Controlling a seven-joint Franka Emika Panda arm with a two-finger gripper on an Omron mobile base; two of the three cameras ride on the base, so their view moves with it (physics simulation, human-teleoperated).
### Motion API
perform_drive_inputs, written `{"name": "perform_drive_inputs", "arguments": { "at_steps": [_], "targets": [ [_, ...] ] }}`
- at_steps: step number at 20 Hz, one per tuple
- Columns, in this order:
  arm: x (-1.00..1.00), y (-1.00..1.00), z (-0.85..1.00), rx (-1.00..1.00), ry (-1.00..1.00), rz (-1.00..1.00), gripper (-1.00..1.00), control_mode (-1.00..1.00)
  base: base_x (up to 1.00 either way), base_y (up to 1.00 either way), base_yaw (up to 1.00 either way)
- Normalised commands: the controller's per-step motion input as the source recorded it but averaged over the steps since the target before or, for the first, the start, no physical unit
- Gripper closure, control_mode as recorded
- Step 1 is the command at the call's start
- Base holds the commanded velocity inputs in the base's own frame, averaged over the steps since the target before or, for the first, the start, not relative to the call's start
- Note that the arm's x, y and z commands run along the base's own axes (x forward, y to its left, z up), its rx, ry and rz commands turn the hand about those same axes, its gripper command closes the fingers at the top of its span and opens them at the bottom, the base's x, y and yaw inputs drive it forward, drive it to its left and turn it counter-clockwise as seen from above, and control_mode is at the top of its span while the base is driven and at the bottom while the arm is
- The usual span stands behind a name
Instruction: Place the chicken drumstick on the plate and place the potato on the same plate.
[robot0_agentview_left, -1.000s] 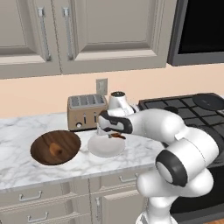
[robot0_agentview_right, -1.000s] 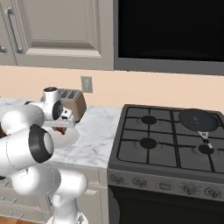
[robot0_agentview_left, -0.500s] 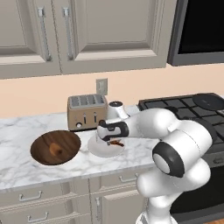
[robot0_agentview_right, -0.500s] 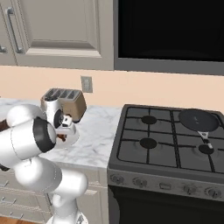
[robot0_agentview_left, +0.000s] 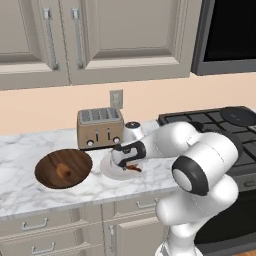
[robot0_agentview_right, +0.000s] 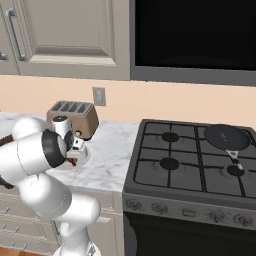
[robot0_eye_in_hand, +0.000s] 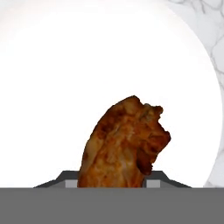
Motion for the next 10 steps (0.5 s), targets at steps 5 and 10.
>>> {"name": "perform_drive_inputs", "arguments": {
  "at_steps": [5, 10],
  "targets": [
    [0.11, -0.01, -0.19, 0.0, 0.0, 0.0, 1.0, -1.0, 0.0, 0.0, 0.0],
    [0.23, 0.0, -0.15, 0.0, 0.0, 0.0, 1.0, -1.0, 0.0, 0.0, 0.0]
  ]
}}
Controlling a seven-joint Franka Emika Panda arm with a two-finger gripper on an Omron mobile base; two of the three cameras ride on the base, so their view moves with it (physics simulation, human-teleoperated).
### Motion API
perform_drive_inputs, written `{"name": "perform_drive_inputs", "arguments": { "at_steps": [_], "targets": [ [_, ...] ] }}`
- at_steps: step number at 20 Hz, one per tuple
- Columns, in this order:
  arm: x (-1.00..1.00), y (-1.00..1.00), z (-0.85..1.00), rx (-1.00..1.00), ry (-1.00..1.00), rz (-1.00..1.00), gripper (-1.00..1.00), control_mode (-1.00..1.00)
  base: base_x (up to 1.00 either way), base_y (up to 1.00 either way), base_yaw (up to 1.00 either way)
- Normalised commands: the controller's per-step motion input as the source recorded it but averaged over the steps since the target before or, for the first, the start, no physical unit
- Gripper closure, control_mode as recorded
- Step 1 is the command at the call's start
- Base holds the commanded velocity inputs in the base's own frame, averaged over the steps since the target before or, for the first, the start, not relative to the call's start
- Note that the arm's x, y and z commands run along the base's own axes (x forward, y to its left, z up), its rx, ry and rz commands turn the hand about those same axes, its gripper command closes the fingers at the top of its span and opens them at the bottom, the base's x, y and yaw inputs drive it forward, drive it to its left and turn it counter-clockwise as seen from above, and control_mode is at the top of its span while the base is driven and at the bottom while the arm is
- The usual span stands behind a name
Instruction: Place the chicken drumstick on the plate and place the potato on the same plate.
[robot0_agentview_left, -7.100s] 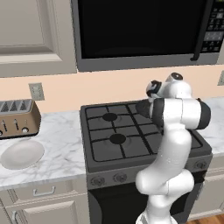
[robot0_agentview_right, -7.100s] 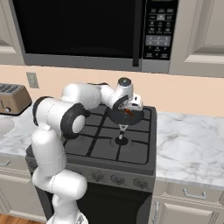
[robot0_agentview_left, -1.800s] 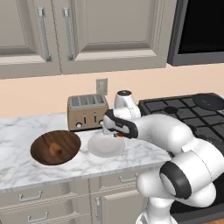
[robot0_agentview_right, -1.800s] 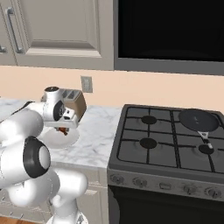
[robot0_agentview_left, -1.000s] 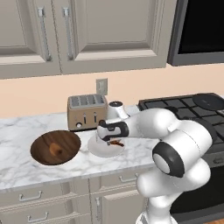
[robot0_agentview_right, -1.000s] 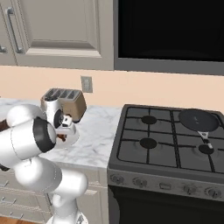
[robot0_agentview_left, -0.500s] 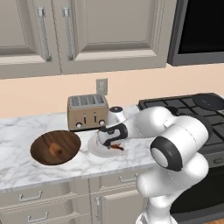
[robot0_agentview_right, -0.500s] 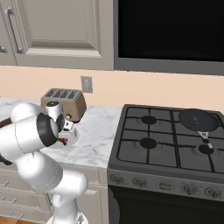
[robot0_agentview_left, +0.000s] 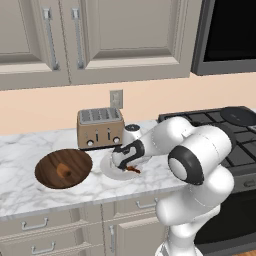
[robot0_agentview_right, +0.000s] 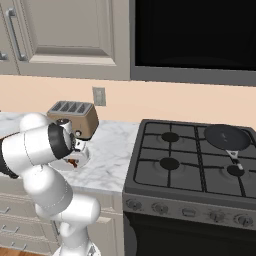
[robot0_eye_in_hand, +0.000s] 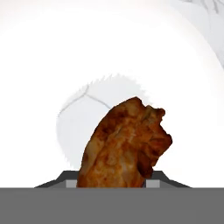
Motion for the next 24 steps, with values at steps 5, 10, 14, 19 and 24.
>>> {"name": "perform_drive_inputs", "arguments": {
  "at_steps": [5, 10, 14, 19, 24],
  "targets": [
    [0.14, 0.0, 0.0, 0.0, 0.0, 0.0, -1.0, -1.0, 0.0, 0.0, 0.0],
    [0.0, 0.0, 0.0, 0.0, 0.0, 0.0, -1.0, -1.0, 0.0, 0.0, 0.0],
    [-0.03, 0.0, 0.21, 0.0, 0.0, 0.0, -1.0, -1.0, 0.0, 0.0, 0.0],
    [-0.18, 0.0, 0.58, 0.0, 0.01, 0.0, -1.0, -1.0, 0.0, 0.0, 0.0],
    [-0.32, 0.34, 0.56, 0.0, 0.0, 0.0, -1.0, -1.0, 0.0, 0.0, 0.0]
  ]
}}
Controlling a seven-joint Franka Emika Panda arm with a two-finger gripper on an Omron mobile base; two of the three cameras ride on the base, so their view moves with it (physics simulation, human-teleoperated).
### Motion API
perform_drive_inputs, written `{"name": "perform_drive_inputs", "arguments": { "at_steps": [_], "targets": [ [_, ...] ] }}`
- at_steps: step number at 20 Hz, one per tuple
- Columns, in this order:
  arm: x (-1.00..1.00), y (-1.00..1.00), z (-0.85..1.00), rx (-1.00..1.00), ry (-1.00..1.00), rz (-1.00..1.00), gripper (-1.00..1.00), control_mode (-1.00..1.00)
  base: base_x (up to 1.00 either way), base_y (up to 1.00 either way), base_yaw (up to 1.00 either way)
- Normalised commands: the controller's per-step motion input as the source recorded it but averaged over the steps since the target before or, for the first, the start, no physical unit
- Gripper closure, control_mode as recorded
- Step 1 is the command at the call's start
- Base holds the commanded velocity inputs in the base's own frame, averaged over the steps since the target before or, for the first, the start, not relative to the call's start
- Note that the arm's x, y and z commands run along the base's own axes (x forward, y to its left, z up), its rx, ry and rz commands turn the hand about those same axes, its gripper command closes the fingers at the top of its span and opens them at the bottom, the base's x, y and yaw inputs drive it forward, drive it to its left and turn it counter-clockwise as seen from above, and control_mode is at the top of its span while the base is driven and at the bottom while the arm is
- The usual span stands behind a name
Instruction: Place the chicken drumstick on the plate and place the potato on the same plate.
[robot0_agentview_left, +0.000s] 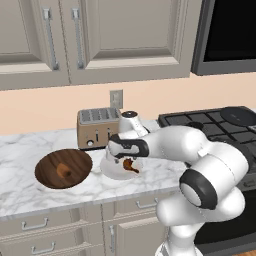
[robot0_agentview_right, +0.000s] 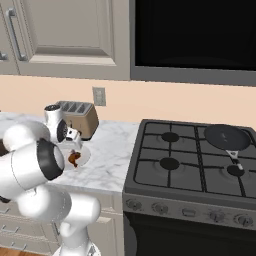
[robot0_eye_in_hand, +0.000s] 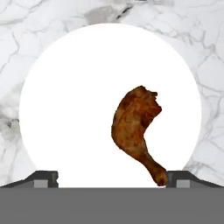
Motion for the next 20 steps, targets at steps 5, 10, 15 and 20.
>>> {"name": "perform_drive_inputs", "arguments": {
  "at_steps": [5, 10, 15, 20],
  "targets": [
    [-0.22, 0.68, 0.39, 0.0, 0.0, 0.0, -1.0, -1.0, 0.0, 0.0, 0.0],
    [-0.46, 0.66, 0.57, 0.04, 0.0, 0.0, -1.0, -1.0, 0.0, 0.0, 0.0],
    [-0.26, 0.8, 0.23, 0.0, 0.0, 0.0, -1.0, -1.0, 0.0, 0.0, 0.0],
    [-0.02, 0.77, 0.0, -0.03, -0.04, 0.01, -1.0, -1.0, 0.0, 0.0, 0.0]
  ]
}}
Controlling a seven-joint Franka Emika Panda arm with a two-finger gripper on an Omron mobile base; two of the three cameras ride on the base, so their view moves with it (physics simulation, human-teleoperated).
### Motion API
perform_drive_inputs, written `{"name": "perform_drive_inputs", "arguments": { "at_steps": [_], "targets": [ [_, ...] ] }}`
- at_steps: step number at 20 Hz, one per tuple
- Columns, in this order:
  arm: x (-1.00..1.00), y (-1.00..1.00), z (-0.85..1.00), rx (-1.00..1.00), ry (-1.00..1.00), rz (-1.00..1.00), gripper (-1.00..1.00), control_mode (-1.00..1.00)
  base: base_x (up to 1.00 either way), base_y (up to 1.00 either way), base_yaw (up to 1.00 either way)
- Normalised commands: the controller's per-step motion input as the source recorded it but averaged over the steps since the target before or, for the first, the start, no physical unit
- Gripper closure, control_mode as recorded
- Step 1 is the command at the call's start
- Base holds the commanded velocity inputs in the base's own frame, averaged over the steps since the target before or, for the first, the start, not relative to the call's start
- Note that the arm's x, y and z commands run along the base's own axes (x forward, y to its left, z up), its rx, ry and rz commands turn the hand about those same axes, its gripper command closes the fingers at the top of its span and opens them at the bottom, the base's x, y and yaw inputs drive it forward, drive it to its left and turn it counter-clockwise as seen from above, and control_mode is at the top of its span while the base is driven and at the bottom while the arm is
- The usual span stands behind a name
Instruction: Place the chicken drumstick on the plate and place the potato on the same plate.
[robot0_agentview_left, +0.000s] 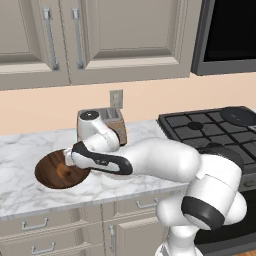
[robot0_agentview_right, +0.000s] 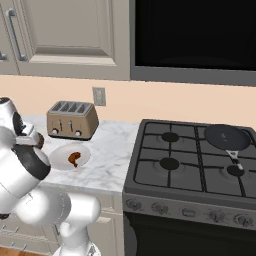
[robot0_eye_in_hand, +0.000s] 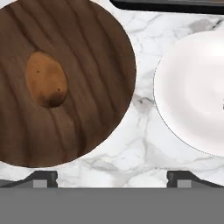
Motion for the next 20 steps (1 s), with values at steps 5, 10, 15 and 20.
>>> {"name": "perform_drive_inputs", "arguments": {
  "at_steps": [5, 10, 15, 20],
  "targets": [
    [0.13, 0.75, 0.0, -0.14, -0.06, 0.1, -1.0, -1.0, 0.0, 0.0, 0.0],
    [0.33, 0.66, 0.0, -0.13, -0.01, 0.14, -1.0, -1.0, 0.0, 0.0, 0.0],
    [0.41, 0.11, -0.07, -0.01, -0.01, 0.06, -1.0, -1.0, 0.0, 0.0, 0.0],
    [0.25, 0.04, -0.24, 0.0, -0.02, 0.01, -1.0, -1.0, 0.0, 0.0, 0.0]
  ]
}}
